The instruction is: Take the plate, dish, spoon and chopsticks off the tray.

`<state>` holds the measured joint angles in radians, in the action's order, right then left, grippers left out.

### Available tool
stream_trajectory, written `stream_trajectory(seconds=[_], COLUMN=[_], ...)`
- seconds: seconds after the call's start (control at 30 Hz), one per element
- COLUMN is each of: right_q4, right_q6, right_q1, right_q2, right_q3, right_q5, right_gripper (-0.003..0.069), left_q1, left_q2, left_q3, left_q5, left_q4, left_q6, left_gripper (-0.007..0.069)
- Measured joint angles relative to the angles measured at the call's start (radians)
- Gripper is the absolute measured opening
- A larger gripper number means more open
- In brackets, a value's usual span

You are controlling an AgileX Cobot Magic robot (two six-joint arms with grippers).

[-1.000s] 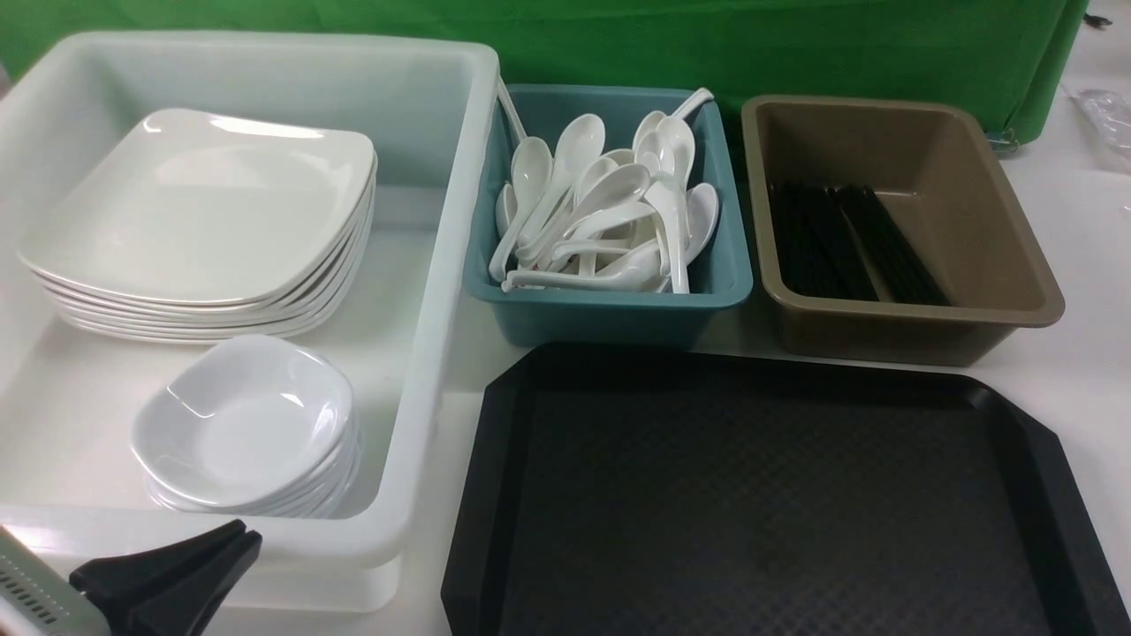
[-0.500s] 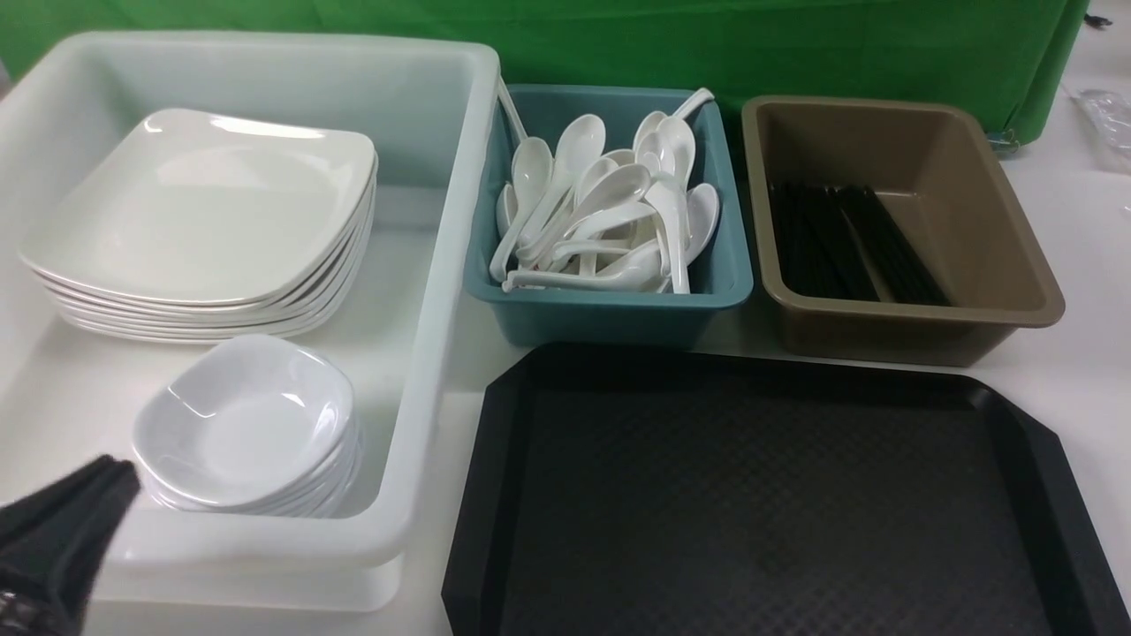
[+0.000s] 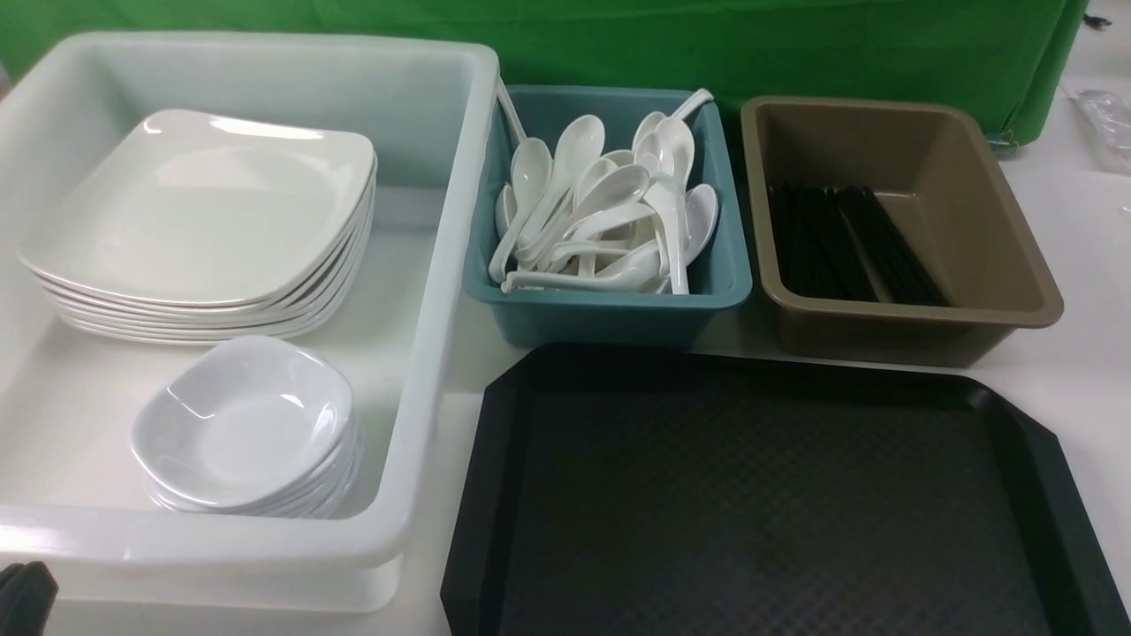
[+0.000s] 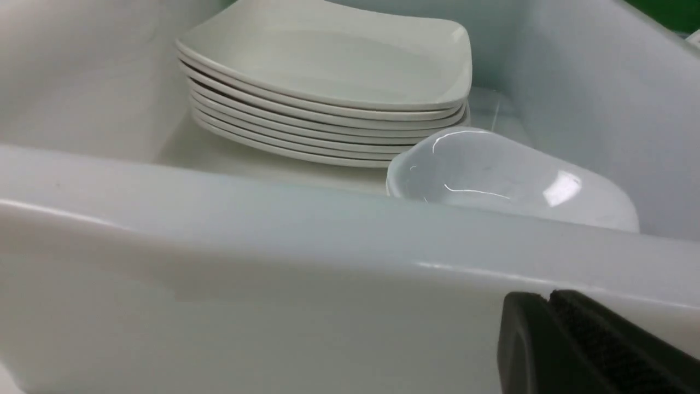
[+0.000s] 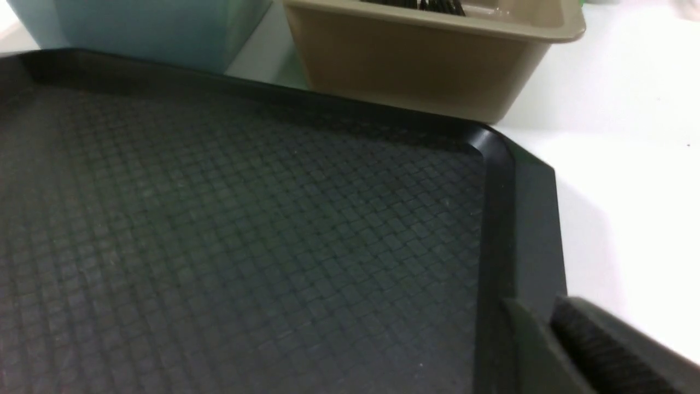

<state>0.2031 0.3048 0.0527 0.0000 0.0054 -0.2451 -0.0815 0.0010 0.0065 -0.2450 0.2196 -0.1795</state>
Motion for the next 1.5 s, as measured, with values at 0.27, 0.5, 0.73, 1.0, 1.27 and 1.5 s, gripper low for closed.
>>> stream_trajectory(seconds=[0.27, 0.5, 0.73, 1.0, 1.27, 1.5], right_q4=[0.0, 0.0, 0.0, 0.0, 0.0, 0.0], right_q6=[0.0, 0.0, 0.0, 0.0, 0.0, 0.0], right_q1=[0.0, 0.0, 0.0, 0.0, 0.0, 0.0], right_q2=[0.0, 0.0, 0.0, 0.0, 0.0, 0.0], right_q3=[0.0, 0.0, 0.0, 0.0, 0.0, 0.0], right_q5=[0.0, 0.001, 0.001, 0.001, 0.002, 0.002], right_gripper=[0.0144, 0.0158, 0.0181, 0.0195, 0.0204, 0.0214], left_q1=[0.0, 0.0, 0.0, 0.0, 0.0, 0.0], left_q2=[0.0, 0.0, 0.0, 0.0, 0.0, 0.0], left_q3=[0.0, 0.0, 0.0, 0.0, 0.0, 0.0], left_q5=[0.001, 0.001, 0.001, 0.001, 0.001, 0.001], left_q4=[0.0, 0.0, 0.0, 0.0, 0.0, 0.0], left_q6=[0.005, 0.004, 0.004, 0.004, 0.005, 0.004], left_gripper=[0.0017, 0.0017, 0.0017, 0.0017, 0.0017, 0.0017])
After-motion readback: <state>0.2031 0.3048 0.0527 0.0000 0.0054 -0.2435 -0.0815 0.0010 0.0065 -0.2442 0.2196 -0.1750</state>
